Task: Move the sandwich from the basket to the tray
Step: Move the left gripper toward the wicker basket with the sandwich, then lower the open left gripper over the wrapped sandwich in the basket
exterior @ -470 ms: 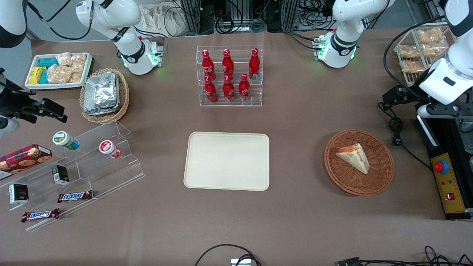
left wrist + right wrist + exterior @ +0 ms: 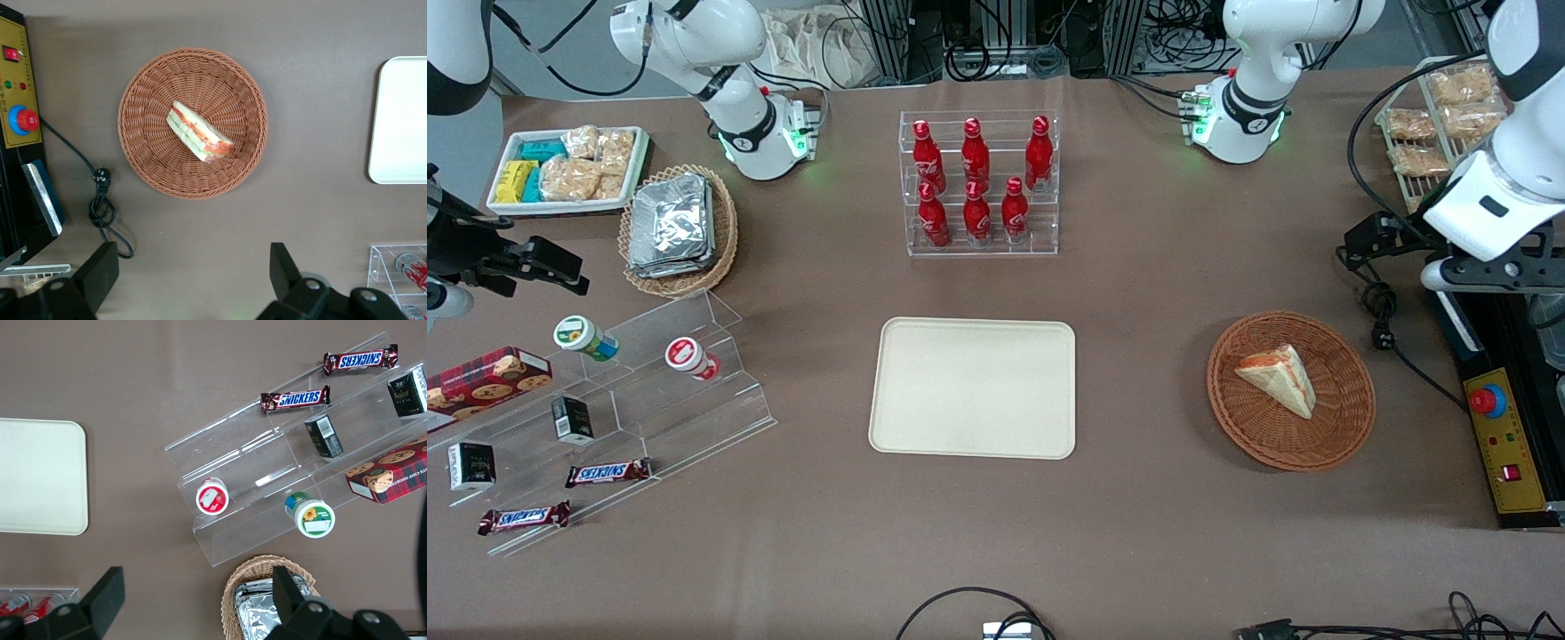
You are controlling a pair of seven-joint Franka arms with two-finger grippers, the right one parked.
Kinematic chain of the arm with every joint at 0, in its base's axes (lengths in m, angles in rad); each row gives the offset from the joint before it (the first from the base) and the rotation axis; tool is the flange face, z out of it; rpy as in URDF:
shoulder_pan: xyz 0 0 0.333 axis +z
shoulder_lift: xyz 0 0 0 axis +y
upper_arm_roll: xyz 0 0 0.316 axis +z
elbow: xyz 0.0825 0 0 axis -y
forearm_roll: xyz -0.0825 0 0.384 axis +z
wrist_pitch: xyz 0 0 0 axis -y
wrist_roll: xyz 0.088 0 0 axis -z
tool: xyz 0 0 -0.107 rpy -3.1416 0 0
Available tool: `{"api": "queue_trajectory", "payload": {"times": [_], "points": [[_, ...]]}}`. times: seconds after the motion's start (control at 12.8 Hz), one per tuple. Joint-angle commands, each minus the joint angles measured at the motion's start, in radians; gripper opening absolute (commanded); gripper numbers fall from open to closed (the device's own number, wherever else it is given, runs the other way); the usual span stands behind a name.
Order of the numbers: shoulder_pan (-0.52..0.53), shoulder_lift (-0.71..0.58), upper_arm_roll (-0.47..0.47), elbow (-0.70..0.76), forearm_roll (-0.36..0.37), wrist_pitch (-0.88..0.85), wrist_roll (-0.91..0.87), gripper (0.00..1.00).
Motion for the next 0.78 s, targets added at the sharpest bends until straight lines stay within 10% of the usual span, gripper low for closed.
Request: {"api": "queue_trajectory", "payload": {"times": [0.0,0.7], "points": [[-0.056,0.010,0.059,-0.021,0.019,0.026,-0.026,1.00],[-0.103,0.166,0.054,-0.385,0.016,0.568,-0.515,1.00]]}}
